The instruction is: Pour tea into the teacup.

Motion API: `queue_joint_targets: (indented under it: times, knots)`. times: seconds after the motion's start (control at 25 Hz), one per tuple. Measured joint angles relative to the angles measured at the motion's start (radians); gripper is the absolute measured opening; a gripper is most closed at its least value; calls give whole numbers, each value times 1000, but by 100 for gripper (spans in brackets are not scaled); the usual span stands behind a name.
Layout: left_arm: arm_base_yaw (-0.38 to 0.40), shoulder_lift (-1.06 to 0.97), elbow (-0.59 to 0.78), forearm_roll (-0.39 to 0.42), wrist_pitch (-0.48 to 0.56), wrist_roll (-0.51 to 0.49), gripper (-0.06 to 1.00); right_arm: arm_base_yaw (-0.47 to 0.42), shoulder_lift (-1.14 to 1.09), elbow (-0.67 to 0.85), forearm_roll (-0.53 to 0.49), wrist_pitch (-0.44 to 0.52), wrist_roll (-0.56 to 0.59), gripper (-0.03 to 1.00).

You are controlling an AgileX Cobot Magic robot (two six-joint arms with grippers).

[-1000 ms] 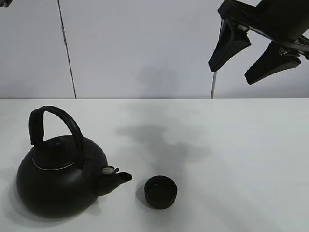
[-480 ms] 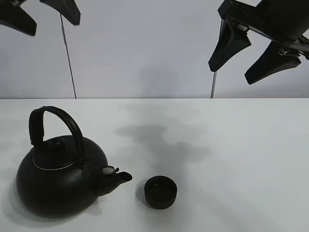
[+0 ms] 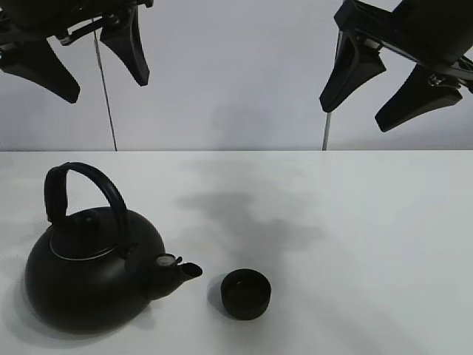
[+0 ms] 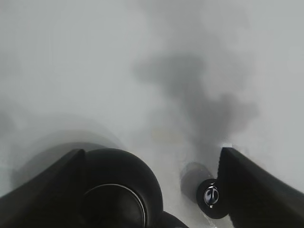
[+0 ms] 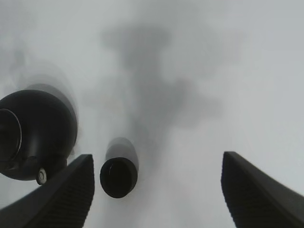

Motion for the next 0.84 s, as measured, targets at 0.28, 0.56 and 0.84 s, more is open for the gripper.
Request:
queue_joint_targets:
  times: [0.28,0.56,0.84]
  knots:
    - [0,0,-3,0,14,0,56,0,0,0,0,0,0,52]
    - [0,0,-3,3,14,0,56,0,0,0,0,0,0,52]
    - [0,0,-3,3,14,0,56,0,0,0,0,0,0,52]
